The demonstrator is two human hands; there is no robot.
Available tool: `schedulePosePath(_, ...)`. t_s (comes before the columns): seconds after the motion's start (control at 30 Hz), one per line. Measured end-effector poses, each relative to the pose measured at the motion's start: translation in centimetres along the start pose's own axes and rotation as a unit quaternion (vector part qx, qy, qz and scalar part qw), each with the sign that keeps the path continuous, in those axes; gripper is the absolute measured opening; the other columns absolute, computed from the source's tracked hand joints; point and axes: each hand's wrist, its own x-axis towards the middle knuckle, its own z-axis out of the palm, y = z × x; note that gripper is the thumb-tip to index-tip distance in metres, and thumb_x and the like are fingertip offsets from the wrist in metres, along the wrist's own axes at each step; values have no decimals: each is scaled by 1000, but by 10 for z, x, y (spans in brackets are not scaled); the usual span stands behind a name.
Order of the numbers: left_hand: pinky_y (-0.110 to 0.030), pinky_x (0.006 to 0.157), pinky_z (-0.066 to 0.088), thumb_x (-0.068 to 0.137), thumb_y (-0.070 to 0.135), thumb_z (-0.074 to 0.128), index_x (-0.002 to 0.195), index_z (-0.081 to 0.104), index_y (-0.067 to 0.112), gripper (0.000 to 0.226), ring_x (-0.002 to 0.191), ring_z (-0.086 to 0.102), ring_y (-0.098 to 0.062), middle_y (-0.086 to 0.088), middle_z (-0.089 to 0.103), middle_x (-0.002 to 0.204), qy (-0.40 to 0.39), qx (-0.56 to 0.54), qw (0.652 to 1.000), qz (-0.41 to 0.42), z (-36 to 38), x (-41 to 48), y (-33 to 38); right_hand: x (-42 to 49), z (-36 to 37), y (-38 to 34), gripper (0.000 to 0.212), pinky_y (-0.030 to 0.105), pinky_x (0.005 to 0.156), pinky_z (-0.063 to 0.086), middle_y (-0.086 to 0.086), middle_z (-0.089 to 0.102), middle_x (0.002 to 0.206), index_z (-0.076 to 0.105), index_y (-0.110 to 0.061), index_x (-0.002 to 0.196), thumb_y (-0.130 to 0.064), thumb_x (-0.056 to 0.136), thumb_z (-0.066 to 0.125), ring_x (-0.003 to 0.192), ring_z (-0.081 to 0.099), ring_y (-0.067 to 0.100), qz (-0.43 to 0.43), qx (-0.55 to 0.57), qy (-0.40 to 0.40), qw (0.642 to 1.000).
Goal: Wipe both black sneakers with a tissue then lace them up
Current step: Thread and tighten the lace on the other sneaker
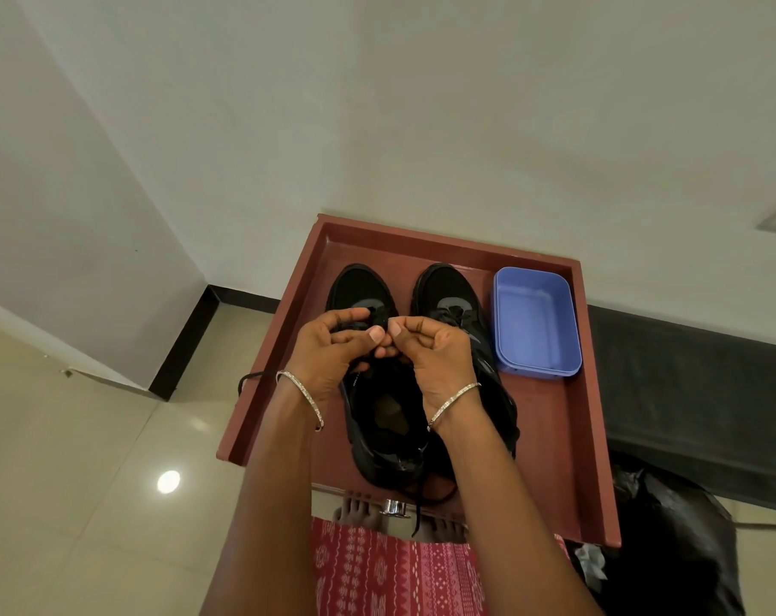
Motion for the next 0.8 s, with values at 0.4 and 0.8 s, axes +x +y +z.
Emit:
schedulePosePath(0.4,-19,60,53,83,9,78,83,69,11,9,65,68,-7,2,71,72,19,130,983,125,-2,-1,-2,7,3,7,14,24,63,52,13,66,78,69,-3,91,-16,94,67,61,57,14,4,-34,14,999)
schedulePosePath(0.8,-19,81,58,81,0,77,83,72,12,13,83,72,0,8,75,85,6,298,921,251,1,-1,-1,12,7,8,12,20,49,46,9,61,70,64,1,96,-10,94,67,45,48,9,40,16,82,996)
